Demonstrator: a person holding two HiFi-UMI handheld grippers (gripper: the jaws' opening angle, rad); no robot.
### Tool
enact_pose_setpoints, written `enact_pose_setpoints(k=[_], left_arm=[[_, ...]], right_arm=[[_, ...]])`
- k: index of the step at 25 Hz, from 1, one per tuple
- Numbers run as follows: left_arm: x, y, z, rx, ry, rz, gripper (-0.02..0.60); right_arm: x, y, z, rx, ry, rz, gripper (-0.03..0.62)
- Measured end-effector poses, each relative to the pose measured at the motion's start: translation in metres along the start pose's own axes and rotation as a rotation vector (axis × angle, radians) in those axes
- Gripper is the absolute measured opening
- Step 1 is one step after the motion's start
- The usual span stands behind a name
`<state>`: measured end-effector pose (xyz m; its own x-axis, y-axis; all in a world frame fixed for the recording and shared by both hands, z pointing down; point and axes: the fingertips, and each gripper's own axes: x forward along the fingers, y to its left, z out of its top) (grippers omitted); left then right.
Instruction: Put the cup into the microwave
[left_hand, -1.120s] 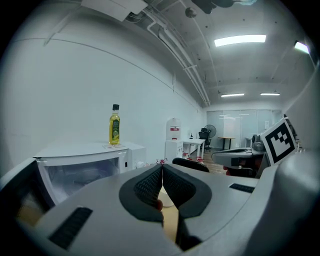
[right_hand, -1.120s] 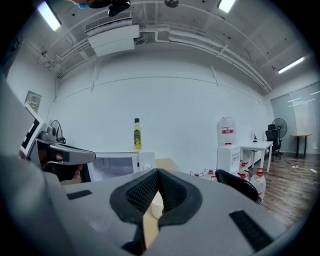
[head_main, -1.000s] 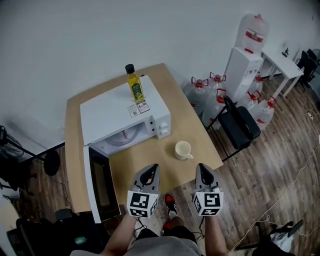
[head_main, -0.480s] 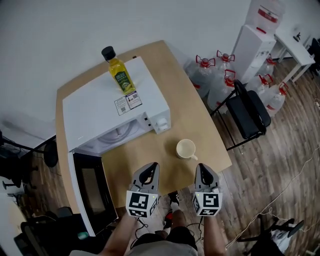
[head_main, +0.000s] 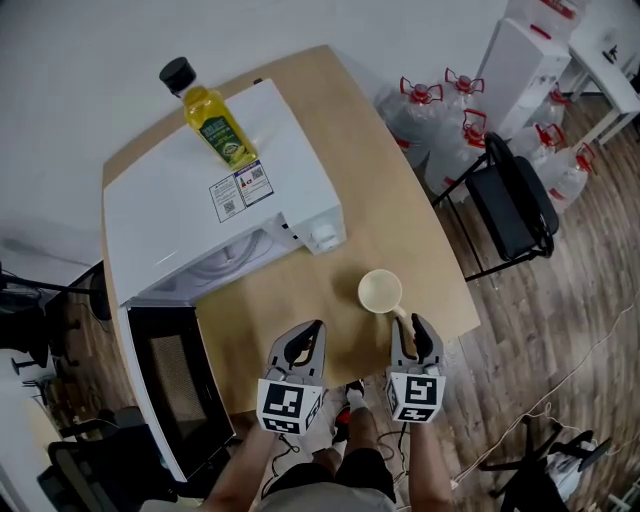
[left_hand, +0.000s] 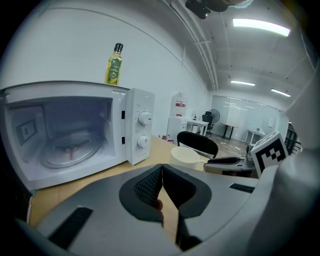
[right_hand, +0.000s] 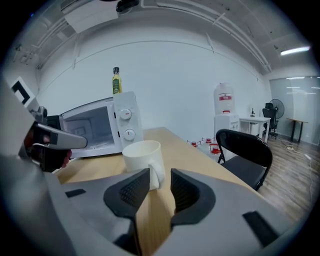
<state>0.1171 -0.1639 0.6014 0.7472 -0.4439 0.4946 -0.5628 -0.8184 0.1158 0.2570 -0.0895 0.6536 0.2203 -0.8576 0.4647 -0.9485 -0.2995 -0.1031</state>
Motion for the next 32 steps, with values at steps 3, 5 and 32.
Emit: enact_pose_setpoints(k=[3, 5, 32], left_arm=[[0.007, 0.002, -0.005, -0.004, 0.012, 0.0, 0.025], [0.012, 0.004, -0.008, -0.004, 0.019, -0.001, 0.025], [-0.001, 0.041, 0.002, -0.038, -0.001, 0.11, 0.025]], right_arm=[[0.008, -0.002, -0.005, 0.013, 0.005, -0.003, 0.121], [0.013, -0.004, -0.006, 0.018, 0.005, -0.002, 0.121], [0.035, 0.013, 0.024, -0.029, -0.012, 0.082, 0.037]])
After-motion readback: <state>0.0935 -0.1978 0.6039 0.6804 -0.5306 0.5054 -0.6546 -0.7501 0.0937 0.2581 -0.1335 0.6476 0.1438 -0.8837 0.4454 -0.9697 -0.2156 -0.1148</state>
